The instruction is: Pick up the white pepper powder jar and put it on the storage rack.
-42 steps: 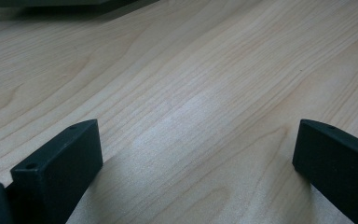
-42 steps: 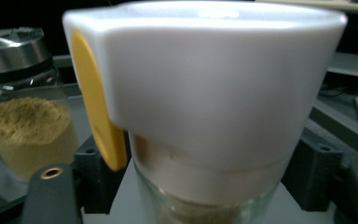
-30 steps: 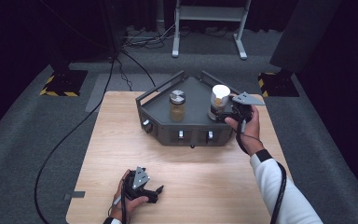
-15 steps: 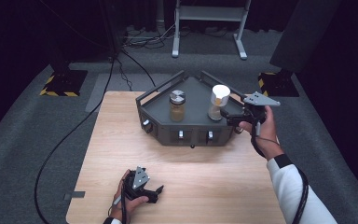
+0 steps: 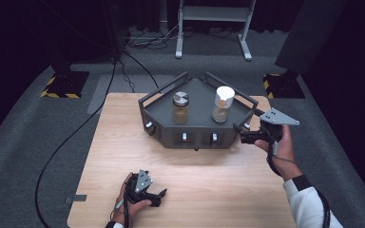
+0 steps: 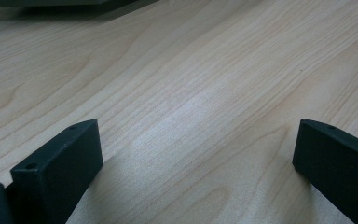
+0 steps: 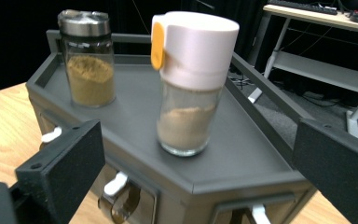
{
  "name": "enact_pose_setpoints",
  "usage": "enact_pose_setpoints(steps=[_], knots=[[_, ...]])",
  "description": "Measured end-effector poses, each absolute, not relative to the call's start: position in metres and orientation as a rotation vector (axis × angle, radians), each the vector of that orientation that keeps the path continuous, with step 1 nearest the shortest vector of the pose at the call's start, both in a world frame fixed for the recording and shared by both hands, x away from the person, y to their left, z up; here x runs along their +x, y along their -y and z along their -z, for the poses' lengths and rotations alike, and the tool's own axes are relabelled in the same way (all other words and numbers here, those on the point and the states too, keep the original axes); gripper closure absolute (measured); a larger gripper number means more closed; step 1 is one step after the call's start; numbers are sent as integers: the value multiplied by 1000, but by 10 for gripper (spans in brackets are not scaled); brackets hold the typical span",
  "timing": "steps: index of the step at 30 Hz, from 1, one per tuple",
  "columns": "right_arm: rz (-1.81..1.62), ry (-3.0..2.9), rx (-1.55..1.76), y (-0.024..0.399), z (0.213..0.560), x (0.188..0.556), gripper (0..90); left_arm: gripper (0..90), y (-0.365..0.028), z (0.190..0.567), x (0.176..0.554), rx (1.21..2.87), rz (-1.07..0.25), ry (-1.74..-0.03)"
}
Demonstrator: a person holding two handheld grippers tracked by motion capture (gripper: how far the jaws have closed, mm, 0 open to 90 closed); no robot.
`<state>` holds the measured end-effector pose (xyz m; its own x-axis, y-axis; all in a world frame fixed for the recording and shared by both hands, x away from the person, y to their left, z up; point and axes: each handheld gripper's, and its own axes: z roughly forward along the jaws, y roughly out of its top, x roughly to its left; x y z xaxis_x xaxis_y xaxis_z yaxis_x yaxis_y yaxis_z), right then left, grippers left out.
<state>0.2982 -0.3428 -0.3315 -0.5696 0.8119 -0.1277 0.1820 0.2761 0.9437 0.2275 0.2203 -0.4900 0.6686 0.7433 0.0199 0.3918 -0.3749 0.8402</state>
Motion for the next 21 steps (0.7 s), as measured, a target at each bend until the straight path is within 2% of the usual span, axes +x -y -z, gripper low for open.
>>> enact_pose_setpoints(steps=[21], knots=[[-1286,-1977,901,358,392,243,25,14,-220,490,227,2002,-506,-879]])
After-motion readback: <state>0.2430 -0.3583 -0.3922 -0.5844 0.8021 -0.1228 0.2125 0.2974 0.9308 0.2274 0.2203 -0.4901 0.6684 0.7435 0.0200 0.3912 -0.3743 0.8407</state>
